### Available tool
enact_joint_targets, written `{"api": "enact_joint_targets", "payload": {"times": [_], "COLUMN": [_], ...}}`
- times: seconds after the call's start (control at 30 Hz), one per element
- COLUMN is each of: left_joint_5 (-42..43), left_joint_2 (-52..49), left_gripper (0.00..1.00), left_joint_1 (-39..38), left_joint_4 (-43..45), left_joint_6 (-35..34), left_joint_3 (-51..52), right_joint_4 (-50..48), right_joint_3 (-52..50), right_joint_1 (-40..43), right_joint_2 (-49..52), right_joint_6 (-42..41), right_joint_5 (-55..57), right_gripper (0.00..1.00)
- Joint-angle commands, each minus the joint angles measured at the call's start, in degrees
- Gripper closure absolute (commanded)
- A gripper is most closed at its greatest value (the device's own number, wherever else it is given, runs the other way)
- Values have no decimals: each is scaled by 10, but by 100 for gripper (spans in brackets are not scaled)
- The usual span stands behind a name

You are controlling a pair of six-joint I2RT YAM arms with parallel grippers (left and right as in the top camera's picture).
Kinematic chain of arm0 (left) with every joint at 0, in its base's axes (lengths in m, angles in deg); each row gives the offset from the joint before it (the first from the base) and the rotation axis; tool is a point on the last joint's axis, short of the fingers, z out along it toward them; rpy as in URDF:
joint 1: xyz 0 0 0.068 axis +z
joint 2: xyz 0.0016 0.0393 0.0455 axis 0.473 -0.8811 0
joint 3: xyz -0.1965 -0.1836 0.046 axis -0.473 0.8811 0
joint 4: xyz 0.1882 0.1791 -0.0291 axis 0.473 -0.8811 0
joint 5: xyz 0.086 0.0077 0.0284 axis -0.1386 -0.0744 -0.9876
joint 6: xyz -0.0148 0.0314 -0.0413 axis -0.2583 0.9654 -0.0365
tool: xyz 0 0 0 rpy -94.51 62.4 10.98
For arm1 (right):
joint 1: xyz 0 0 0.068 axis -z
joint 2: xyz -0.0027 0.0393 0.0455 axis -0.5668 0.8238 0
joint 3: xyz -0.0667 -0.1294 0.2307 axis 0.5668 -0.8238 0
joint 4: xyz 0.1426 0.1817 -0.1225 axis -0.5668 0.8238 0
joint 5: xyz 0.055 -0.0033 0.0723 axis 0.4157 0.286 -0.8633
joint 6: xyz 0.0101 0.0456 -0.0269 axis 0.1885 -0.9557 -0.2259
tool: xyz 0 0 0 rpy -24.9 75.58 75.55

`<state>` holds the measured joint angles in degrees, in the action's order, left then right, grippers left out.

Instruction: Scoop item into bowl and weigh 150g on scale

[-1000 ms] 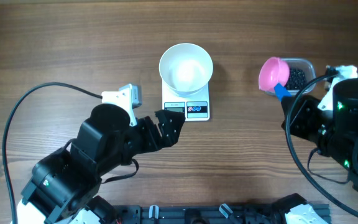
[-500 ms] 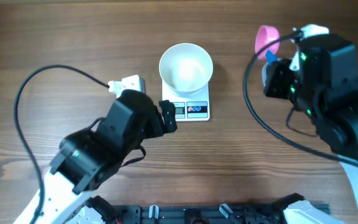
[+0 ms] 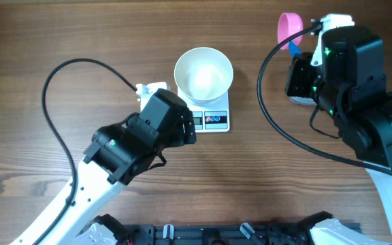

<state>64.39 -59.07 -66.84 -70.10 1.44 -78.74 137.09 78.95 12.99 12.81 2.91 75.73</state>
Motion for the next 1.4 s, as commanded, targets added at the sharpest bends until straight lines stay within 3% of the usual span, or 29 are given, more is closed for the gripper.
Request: {"api": "enact_joint_targets", "payload": {"times": [0.0, 0.2, 0.37, 0.53, 0.67, 0.83, 1.03, 1.37], "left_joint_5": [1, 32, 36, 34, 52, 52, 193, 183], "left_joint_2": [-20, -51, -101, -160, -170, -176, -192, -192], "left_gripper": [0, 0, 0, 0, 0, 0, 0, 0], "left_joint_1": [3, 3, 2, 7, 25, 78, 159, 105], "left_joint_4": [1, 2, 9, 94, 113, 100, 102, 142], "left_joint_6": [51, 45, 115, 134, 138, 204, 252, 233], "left_joint_3": [-3, -3, -3, -3, -3, 6, 13, 32], "right_joint_4": [-21, -64, -69, -115, -104, -61, -57, -63], "right_joint_3": [-1, -1, -1, -1, -1, -1, -1, -1], "right_joint_1": [2, 2, 2, 4, 13, 20, 20, 20], "right_joint_2": [-1, -1, 0, 0, -1, -1, -1, -1], "right_joint_6": [4, 6, 32, 98, 93, 57, 43, 29], "right_joint_5": [19, 83, 83, 83, 71, 39, 39, 40], "right_gripper": [96, 96, 96, 96, 96, 96, 96, 96]}}
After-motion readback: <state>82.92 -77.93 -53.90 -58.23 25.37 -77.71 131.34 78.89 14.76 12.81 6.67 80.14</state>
